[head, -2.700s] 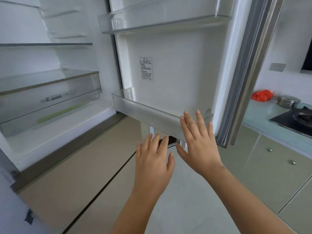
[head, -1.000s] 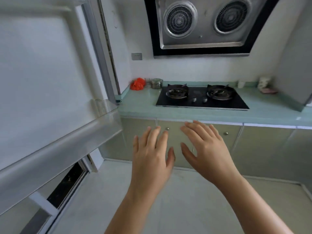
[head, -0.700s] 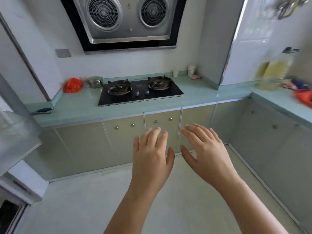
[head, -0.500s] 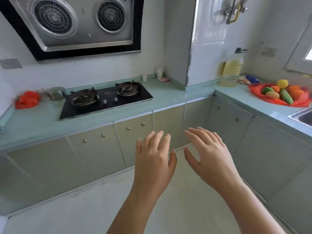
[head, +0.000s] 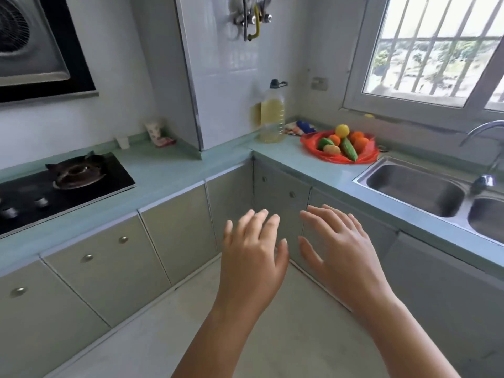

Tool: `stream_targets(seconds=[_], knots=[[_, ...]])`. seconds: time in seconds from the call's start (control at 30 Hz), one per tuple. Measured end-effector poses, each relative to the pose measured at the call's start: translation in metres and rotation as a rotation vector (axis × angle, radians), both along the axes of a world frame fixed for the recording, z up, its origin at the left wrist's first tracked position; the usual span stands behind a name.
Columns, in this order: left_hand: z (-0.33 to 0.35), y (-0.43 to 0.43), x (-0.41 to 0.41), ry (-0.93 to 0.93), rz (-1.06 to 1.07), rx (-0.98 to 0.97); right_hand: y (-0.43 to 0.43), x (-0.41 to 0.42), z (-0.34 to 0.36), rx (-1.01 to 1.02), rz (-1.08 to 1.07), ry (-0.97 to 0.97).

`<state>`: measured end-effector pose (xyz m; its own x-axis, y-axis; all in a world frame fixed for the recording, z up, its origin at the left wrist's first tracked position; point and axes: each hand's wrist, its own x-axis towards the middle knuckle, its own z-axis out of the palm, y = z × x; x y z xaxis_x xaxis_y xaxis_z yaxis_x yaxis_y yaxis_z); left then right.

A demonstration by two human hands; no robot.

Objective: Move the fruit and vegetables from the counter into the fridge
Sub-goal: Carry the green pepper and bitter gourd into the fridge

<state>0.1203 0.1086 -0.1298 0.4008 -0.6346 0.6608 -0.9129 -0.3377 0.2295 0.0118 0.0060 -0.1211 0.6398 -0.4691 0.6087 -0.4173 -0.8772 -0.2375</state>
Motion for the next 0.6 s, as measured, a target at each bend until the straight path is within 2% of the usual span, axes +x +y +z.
stream_targets(seconds=[0.27, 0.6], knots=[[-0.028, -0.092, 0.063, 0.031, -0.057, 0.028, -0.087, 0.047, -0.024, 0.040, -0.092, 0.011], [-0.039, -0.205, 0.228, 0.101, -0.127, 0.007, -0.199, 0.208, -0.020, 0.060, -0.160, 0.032]])
